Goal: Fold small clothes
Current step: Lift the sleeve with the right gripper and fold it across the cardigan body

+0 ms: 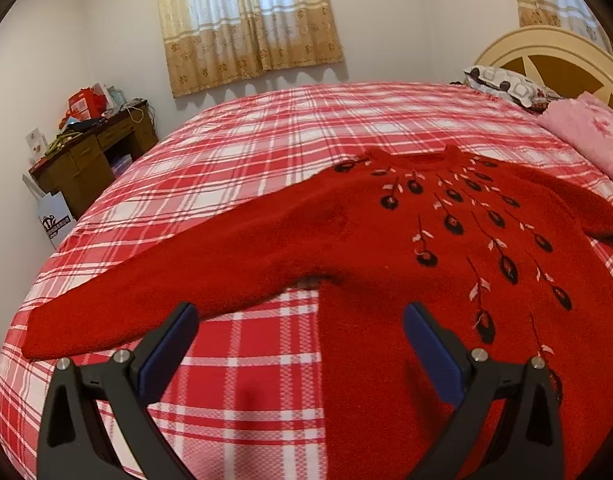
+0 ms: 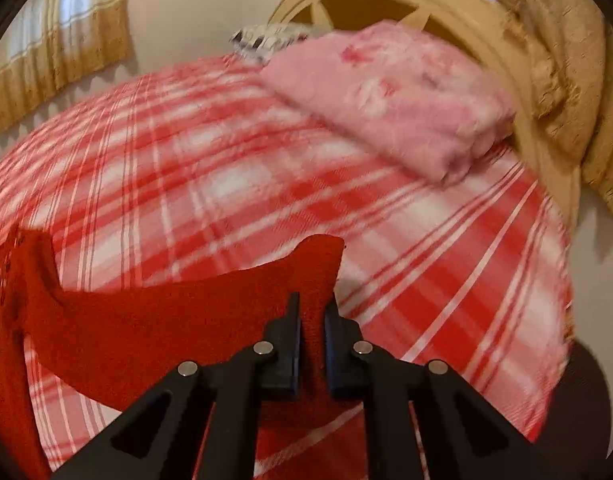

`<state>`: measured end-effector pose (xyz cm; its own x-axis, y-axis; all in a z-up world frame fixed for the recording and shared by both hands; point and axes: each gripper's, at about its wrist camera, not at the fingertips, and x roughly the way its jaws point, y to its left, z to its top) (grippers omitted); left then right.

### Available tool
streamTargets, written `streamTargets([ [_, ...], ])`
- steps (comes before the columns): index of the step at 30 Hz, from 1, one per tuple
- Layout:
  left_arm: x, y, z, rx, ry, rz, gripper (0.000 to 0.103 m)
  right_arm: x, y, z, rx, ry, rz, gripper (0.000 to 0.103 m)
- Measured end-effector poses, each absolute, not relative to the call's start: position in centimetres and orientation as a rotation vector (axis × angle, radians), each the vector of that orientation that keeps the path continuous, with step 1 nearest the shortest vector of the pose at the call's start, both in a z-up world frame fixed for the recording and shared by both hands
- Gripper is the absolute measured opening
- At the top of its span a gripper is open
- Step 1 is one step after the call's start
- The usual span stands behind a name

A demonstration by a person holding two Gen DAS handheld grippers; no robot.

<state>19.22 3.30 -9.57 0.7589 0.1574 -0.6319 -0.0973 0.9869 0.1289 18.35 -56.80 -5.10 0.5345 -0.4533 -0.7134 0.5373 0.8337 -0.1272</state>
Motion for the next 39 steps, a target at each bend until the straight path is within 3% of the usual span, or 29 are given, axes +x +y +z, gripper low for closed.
streamTargets([
  [4, 19.2, 4.6, -9.2, 0.077, 0.686, 0.152, 0.103, 18.8, -56.7, -0.1, 0.107, 0.700, -0.614, 0.008],
  [14, 19.0, 6.8, -9.3, 0.034, 0.683, 0.167, 0.103, 21.2, -48.7, 6.5, -0.016, 0.502, -0.515, 0.008],
  [39, 18.0, 13.4, -10.1, -0.017, 0.679, 0.262, 0.103, 27.8, -26.1, 10.7, -0.314, 0.386, -0.150, 0.008],
])
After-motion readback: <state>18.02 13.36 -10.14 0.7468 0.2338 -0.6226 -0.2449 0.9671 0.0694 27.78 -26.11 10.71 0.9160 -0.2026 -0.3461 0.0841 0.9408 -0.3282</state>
